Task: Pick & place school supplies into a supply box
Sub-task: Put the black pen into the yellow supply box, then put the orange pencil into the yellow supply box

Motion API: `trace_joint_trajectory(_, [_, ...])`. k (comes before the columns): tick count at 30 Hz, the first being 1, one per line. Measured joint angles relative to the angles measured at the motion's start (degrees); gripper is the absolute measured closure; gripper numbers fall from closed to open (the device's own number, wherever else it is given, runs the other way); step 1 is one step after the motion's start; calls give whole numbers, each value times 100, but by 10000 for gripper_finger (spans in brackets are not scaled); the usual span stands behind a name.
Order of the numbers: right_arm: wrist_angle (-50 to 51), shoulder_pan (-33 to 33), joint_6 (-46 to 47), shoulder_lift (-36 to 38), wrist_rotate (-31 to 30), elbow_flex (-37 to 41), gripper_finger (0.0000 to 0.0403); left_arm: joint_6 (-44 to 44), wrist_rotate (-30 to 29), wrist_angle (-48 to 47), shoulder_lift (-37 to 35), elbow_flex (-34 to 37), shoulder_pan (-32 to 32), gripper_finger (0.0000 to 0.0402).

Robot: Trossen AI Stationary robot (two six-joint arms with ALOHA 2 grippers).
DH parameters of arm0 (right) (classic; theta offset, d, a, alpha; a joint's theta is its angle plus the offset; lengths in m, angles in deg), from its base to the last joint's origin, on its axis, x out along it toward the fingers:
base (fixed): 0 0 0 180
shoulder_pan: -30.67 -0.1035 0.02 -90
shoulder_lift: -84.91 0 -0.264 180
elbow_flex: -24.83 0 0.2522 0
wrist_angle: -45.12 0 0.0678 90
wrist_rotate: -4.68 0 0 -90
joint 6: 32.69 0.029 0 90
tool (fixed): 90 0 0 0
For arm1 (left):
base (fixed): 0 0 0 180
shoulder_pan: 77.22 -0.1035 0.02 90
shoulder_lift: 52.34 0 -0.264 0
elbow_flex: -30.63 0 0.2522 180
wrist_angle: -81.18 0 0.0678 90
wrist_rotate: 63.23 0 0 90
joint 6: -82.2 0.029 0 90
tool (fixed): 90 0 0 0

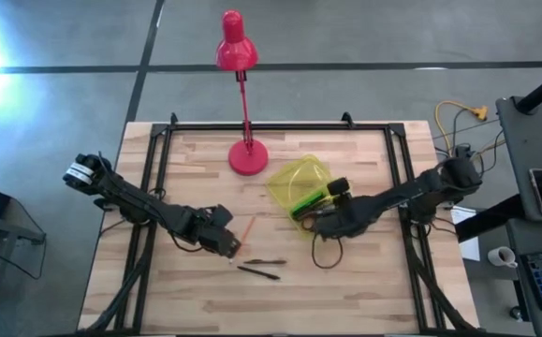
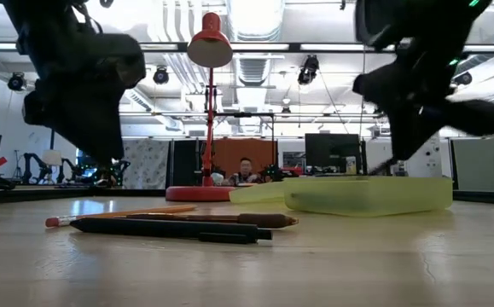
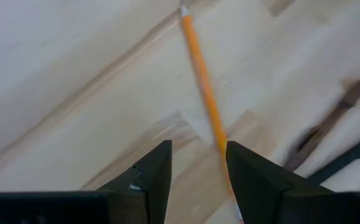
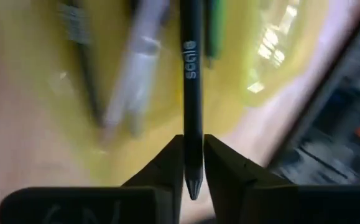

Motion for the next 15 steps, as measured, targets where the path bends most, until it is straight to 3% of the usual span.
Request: trace_joint_trajectory(15, [-35,-400,608,1020,40,7,232,-418,148,614,183,0,-522,265])
